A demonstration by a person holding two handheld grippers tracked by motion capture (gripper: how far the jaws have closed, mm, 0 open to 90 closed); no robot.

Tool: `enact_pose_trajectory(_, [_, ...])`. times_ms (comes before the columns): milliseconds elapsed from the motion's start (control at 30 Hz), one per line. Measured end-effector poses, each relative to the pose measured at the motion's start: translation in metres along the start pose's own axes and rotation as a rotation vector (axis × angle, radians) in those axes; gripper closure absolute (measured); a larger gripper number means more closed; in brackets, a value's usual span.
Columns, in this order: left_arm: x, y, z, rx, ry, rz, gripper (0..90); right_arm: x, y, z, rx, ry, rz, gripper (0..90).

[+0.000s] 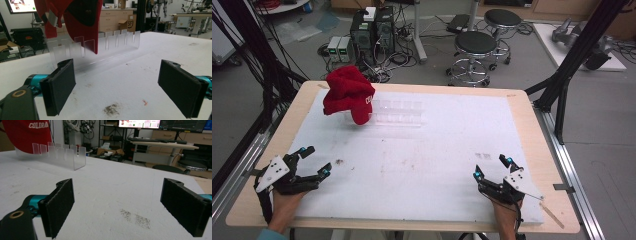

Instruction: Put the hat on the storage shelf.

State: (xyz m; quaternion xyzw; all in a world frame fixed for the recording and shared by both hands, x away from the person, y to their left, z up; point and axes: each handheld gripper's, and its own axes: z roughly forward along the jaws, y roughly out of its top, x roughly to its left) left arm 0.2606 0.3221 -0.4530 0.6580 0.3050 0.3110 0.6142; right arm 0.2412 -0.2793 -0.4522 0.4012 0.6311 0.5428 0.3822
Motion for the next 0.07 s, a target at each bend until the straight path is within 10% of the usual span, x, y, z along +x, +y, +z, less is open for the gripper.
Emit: enact_pose_trajectory(67, [0.0004,-0.0001,0.0000,-0.001,-0.001,-0.006,14.6,0.0000,0.0000,0.0002,0.000,-0.001,-0.001,10.9])
